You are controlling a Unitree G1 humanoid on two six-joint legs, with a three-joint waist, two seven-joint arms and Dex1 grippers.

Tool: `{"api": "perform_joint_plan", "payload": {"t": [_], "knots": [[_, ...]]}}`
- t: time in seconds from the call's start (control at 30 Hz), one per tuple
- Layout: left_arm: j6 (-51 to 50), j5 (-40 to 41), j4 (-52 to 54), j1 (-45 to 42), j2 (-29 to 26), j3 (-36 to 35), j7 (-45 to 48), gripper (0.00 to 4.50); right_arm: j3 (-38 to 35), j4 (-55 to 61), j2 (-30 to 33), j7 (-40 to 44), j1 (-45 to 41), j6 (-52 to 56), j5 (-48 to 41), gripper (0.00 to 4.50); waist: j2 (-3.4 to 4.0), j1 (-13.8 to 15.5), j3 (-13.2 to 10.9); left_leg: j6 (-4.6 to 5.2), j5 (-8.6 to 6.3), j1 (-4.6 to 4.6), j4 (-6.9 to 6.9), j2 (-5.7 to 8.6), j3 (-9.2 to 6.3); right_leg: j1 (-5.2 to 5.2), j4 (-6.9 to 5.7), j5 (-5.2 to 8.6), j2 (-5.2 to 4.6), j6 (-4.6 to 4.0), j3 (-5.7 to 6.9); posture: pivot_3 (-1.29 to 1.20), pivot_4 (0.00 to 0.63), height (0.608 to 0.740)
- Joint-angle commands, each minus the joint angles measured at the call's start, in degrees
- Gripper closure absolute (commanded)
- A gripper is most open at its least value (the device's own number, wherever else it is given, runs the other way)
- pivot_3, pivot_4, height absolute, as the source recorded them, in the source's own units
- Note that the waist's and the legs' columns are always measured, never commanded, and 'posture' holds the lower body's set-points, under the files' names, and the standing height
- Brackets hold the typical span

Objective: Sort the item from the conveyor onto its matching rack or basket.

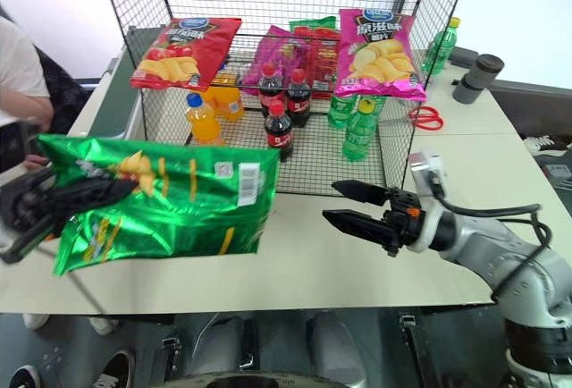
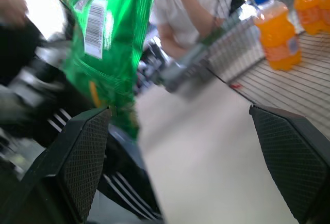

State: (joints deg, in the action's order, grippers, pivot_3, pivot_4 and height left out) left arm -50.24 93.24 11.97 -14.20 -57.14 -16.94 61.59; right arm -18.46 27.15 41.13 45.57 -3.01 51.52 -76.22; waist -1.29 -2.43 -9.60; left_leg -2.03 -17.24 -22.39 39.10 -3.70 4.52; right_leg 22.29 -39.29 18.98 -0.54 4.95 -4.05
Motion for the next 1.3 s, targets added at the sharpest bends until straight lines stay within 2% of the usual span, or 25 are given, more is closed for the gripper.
{"api": "perform_joint_plan", "payload": {"t": [0.03,0.3,0.43,0.67,0.87,0.9,1.0,1.17,1.2,1.27,1.3], "knots": [[-5.6,0.4,-5.5,-9.6,5.5,6.2,-0.8,4.49,-1.0,4.5,-1.0,-7.8,0.0,-0.3,-5.8,0.0,-0.04,0.1,0.0,0.0,0.0,-0.02,0.02,0.09,-0.01,0.0,0.0,0.0,0.0,0.01,0.0,0.0,0.15,0.74],[-11.7,-7.0,-11.0,-19.4,14.8,11.3,4.2,4.49,-2.0,7.1,-0.1,-17.9,-3.1,-2.9,-21.5,0.0,-0.09,-0.1,0.0,-0.01,0.01,-0.24,0.02,0.01,0.05,0.25,0.08,0.04,0.01,0.1,-0.15,0.0,0.15,0.74],[-11.9,-11.4,-12.1,-20.5,17.1,11.7,6.7,4.49,0.8,10.4,1.0,-18.5,-2.1,-2.6,-22.0,0.0,-0.1,0.0,0.0,-0.01,0.01,-0.26,0.02,0.01,0.05,0.24,0.09,0.05,-0.01,0.1,-0.15,0.0,0.15,0.74],[-12.6,-15.1,-10.7,-19.1,19.0,10.5,8.8,4.49,10.9,11.8,-5.0,-22.2,-3.5,-4.2,-20.6,0.0,-0.1,-0.1,0.0,-0.01,0.01,-0.25,0.02,-0.03,0.01,0.23,0.08,0.05,-0.02,0.1,-0.18,0.0,0.15,0.74],[-12.3,-17.4,-9.4,-17.4,18.4,9.3,10.2,4.49,13.3,11.8,-5.1,-23.0,-3.4,-4.3,-20.3,0.0,-0.1,0.1,0.0,-0.01,0.01,-0.32,0.03,-0.02,0.0,0.25,0.11,0.05,-0.08,0.11,-0.18,0.0,0.15,0.74],[-12.2,-17.8,-9.1,-16.9,18.2,9.0,10.5,4.5,13.3,11.7,-4.9,-22.9,-3.3,-4.3,-20.4,0.53,-0.1,0.0,0.0,-0.01,0.01,-0.33,0.03,-0.02,0.0,0.25,0.11,0.05,-0.08,0.11,-0.18,0.0,0.15,0.74],[-12.3,-17.9,-8.4,-15.7,18.2,8.0,10.0,4.5,13.0,11.2,-4.0,-22.2,-3.7,-4.3,-20.2,1.6,-0.1,0.0,0.0,-0.01,0.01,-0.32,0.03,-0.02,-0.01,0.25,0.11,0.05,-0.07,0.1,-0.18,0.0,0.15,0.74],[-9.3,-21.0,-9.5,-15.7,19.6,6.6,7.9,4.5,13.0,9.7,-2.9,-19.3,-3.6,-4.1,-16.4,4.22,-0.1,0.0,0.0,-0.01,0.01,-0.32,0.03,-0.03,-0.02,0.26,0.11,0.05,-0.07,0.1,-0.17,0.0,0.15,0.74],[-8.4,-22.4,-9.9,-15.7,19.6,6.7,7.3,4.5,13.0,9.4,-2.8,-18.9,-3.7,-4.1,-15.6,4.42,-0.1,0.0,0.0,-0.01,0.01,-0.33,0.03,-0.03,-0.02,0.25,0.11,0.05,-0.07,0.1,-0.17,0.0,0.15,0.74],[-5.9,-25.3,-10.1,-15.1,19.7,7.1,7.9,4.5,13.0,9.2,-2.8,-18.4,-3.5,-4.4,-14.0,4.42,-0.1,0.1,0.0,-0.01,0.01,-0.33,0.03,-0.02,-0.02,0.26,0.11,0.05,-0.07,0.1,-0.18,0.0,0.15,0.74],[-4.8,-26.8,-10.0,-14.6,19.4,7.4,8.4,4.24,12.9,9.2,-2.8,-18.2,-3.5,-4.4,-13.3,4.47,-0.1,0.1,0.0,-0.01,0.01,-0.34,0.03,-0.02,-0.02,0.26,0.11,0.05,-0.07,0.1,-0.17,0.0,0.15,0.74]]}}
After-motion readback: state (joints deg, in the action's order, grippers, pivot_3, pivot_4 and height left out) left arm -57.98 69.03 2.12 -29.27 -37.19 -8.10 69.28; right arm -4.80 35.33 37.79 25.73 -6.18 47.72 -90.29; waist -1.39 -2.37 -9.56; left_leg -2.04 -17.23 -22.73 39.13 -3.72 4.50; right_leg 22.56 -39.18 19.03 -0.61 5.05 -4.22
